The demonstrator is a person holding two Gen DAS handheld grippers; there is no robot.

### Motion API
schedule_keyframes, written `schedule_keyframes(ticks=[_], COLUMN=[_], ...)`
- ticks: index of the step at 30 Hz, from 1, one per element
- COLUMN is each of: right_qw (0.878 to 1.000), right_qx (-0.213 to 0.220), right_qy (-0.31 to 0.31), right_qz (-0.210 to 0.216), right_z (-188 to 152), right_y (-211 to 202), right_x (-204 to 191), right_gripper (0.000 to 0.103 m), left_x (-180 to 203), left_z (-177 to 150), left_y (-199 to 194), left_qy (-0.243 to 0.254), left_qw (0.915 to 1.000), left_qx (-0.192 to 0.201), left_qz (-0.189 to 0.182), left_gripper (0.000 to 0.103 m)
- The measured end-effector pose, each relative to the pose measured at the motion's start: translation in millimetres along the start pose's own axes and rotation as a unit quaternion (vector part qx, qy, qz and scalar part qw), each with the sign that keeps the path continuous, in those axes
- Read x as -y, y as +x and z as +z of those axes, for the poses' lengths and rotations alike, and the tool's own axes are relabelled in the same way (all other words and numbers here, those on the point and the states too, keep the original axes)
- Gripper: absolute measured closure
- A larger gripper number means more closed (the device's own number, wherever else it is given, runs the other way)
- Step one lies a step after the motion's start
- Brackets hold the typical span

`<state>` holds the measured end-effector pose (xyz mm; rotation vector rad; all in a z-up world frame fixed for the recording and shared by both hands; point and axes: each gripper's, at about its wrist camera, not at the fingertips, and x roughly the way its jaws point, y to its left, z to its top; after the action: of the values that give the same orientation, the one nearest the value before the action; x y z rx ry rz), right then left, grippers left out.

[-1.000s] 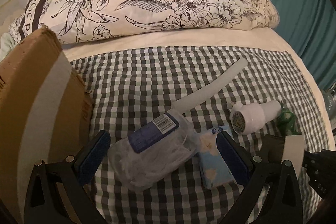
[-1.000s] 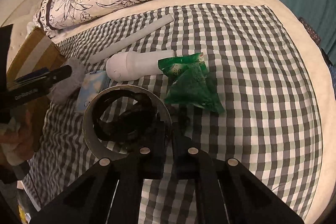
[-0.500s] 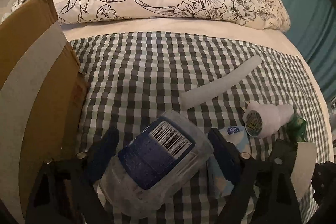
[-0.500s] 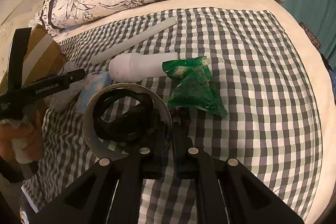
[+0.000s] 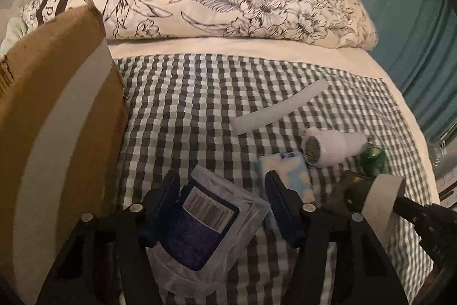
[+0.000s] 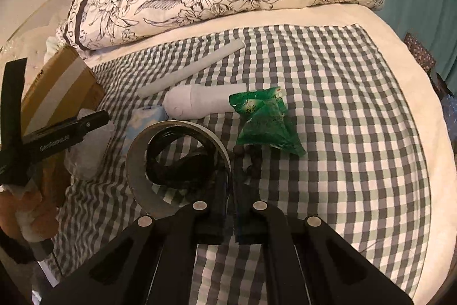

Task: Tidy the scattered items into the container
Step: 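Grasp the clear plastic jar with the left tool while the right grasps the white tape roll, then lift the clear jar and tape roll and carry both over the cardboard box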

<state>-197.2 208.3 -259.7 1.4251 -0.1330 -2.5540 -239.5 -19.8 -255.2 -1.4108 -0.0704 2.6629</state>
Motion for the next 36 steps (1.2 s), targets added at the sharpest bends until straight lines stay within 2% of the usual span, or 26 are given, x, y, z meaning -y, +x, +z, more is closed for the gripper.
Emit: schedule_keyframes(ticks=[1, 6, 8, 9, 10, 11, 12, 16, 17, 19, 20, 23, 25, 26, 27, 29, 30, 31, 34, 36], right_qw=[1.000, 1.000, 1.000, 1.000, 1.000, 1.000, 1.000, 0.999, 0.999, 0.999, 0.999, 0.998, 0.998, 0.998, 0.998, 0.999, 0.999, 0.999, 0.999, 0.999], right_qx=[0.002, 0.015, 0.021, 0.022, 0.023, 0.027, 0.029, 0.040, 0.043, 0.048, 0.049, 0.053, 0.054, 0.054, 0.054, 0.053, 0.052, 0.052, 0.051, 0.051], right_qy=[0.001, 0.005, 0.004, 0.003, 0.002, 0.001, 0.001, 0.000, -0.002, -0.004, -0.005, -0.007, -0.007, -0.007, -0.008, -0.008, -0.007, -0.005, -0.004, -0.007], right_qz=[0.001, 0.004, 0.005, 0.005, 0.006, 0.006, 0.006, 0.010, 0.011, 0.013, 0.014, 0.016, 0.017, 0.016, 0.015, 0.013, 0.011, 0.011, 0.011, 0.013], right_z=[-0.2, -0.9, -1.8, -2.2, -2.4, -2.5, -2.5, 0.2, 1.2, 1.8, 2.4, 4.1, 4.0, 4.0, 4.1, 4.1, 4.2, 4.6, 5.4, 6.0], right_y=[-2.3, -18.5, -26.0, -28.2, -31.2, -35.3, -38.9, -51.1, -54.3, -58.3, -60.5, -64.7, -66.0, -66.3, -66.5, -65.7, -65.4, -65.0, -64.3, -64.0], right_x=[0.0, -1.2, -2.8, -3.1, -3.9, -4.5, -5.1, -6.8, -8.1, -10.2, -11.2, -12.9, -12.2, -11.7, -11.4, -8.9, -7.9, -6.7, -7.2, -10.5], right_gripper=[0.100, 0.100, 0.100, 0.100, 0.100, 0.100, 0.100, 0.100, 0.100, 0.100, 0.100, 0.100, 0.100, 0.100, 0.100, 0.100, 0.100, 0.100, 0.100, 0.100], left_x=[0.9, 8.9, 10.1, 10.2, 10.2, 8.9, 7.8, 8.1, 8.3, 11.1, 14.1, 20.8, 15.0, 14.5, 14.1, 9.7, 6.6, 2.1, -14.6, -12.1], left_z=[0.0, -1.5, -7.9, -11.3, -14.9, -19.8, -23.8, -36.5, -40.1, -46.8, -48.6, -52.5, -57.7, -59.3, -60.0, -57.2, -55.2, -53.6, -47.4, -49.5], left_y=[-5.4, -14.1, -14.2, -14.2, -15.5, -20.8, -27.4, -45.0, -52.1, -56.9, -50.6, -12.5, 1.0, 6.4, 9.8, 16.3, 18.7, 21.6, 27.1, 23.0], left_qy=[0.001, 0.010, 0.025, 0.033, 0.040, 0.044, 0.046, 0.049, 0.049, 0.056, 0.069, 0.100, 0.082, 0.082, 0.083, 0.072, 0.064, 0.052, 0.006, 0.015], left_qw=[1.0000, 0.9997, 0.9991, 0.9985, 0.9981, 0.9979, 0.9976, 0.9970, 0.9962, 0.9943, 0.9933, 0.9854, 0.9874, 0.9848, 0.9848, 0.9890, 0.9910, 0.9925, 0.9971, 0.9971], left_qx=[0.001, -0.019, -0.021, -0.021, -0.019, -0.006, 0.010, 0.034, 0.050, 0.073, 0.064, 0.001, -0.016, -0.012, -0.011, -0.012, -0.015, -0.019, -0.036, -0.039], left_qz=[-0.007, -0.006, 0.028, 0.038, 0.042, 0.048, 0.051, 0.049, 0.052, 0.054, 0.066, 0.138, 0.134, 0.152, 0.153, 0.129, 0.117, 0.110, 0.066, 0.064], left_gripper=[0.098, 0.099, 0.088, 0.062, 0.029, 0.018, 0.013, 0.013, 0.013, 0.007, 0.006, 0.006, 0.006, 0.006, 0.006, 0.006, 0.013, 0.025, 0.030, 0.032])
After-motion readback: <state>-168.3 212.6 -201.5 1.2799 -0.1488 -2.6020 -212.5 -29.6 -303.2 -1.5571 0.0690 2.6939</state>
